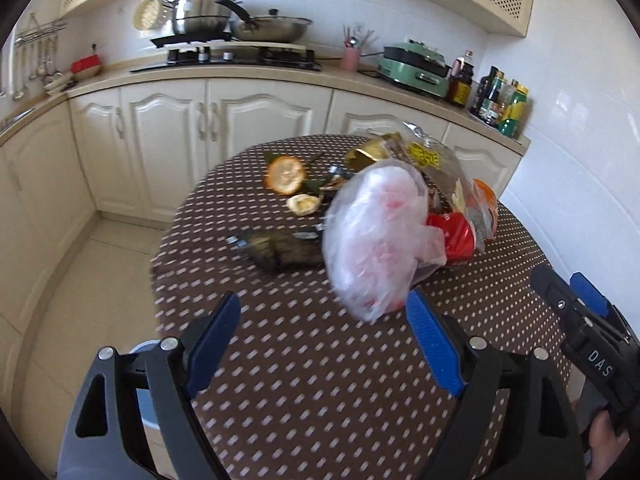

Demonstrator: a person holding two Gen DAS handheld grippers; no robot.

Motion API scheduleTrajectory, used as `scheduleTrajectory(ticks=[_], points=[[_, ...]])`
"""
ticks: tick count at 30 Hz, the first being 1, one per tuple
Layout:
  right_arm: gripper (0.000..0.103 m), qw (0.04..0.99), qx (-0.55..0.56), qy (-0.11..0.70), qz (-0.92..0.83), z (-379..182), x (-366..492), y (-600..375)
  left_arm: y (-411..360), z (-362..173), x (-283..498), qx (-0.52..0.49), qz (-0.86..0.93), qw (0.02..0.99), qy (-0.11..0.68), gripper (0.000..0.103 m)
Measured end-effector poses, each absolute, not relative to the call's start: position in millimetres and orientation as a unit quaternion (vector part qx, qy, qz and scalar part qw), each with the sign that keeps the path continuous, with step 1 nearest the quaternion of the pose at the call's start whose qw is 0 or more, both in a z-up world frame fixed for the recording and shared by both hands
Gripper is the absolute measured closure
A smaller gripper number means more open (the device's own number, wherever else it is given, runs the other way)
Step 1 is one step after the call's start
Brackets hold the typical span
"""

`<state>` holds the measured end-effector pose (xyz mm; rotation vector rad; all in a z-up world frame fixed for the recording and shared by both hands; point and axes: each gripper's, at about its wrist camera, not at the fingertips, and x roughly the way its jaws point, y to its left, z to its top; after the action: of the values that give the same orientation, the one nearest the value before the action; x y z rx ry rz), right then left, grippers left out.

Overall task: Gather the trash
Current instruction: 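Grasp the pink plastic bag with the left tool while the right tool grasps the clear wrapper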

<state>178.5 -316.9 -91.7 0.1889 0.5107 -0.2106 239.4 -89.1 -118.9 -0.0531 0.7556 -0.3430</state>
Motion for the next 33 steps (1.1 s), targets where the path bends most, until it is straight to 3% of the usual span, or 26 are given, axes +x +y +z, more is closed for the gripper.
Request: scheduleTrajectory(ticks=[13, 14, 15, 18, 23, 28, 29, 31, 33], points=[[0.006, 0.950, 0.117, 0.270, -0.102, -93.6, 220.2, -347.2, -135.0, -133.8, 304.9, -0.038, -0.199, 0.900, 0.387, 0.020], [0.006, 0.951, 0.116, 0.269, -0.096, -91.4, 222.2, -346.2, -134.9, -132.5, 305.8, -0.041, -0.201, 0.901, 0.383, 0.030], [0.006, 0.953, 0.115, 0.268, -0.089, -89.0, 223.6, -344.0, -133.8, -131.2, 305.9, -0.045, -0.206, 0.900, 0.381, 0.051], [0.006, 0.956, 0.117, 0.259, -0.065, -79.1, 229.8, -338.1, -125.0, -125.4, 305.7, -0.067, -0.210, 0.901, 0.372, 0.058], [0.006, 0.961, 0.092, 0.257, -0.038, -59.0, 257.5, -317.9, -93.8, -104.3, 288.4, -0.103, -0.197, 0.918, 0.329, 0.059], [0.006, 0.947, 0.048, 0.317, -0.033, -66.3, 306.0, -295.3, -62.9, -88.7, 279.1, -0.132, -0.160, 0.932, 0.296, 0.059], [0.009, 0.944, 0.043, 0.324, -0.036, -69.8, 311.8, -293.1, -55.6, -87.4, 278.5, -0.136, -0.155, 0.933, 0.295, 0.059], [0.027, 0.939, 0.038, 0.338, -0.050, -78.7, 321.1, -292.3, -46.8, -86.6, 278.4, -0.140, -0.151, 0.933, 0.297, 0.059], [0.079, 0.935, 0.065, 0.346, -0.042, -85.9, 321.9, -298.7, -37.3, -87.2, 277.8, -0.145, -0.149, 0.931, 0.299, 0.059]])
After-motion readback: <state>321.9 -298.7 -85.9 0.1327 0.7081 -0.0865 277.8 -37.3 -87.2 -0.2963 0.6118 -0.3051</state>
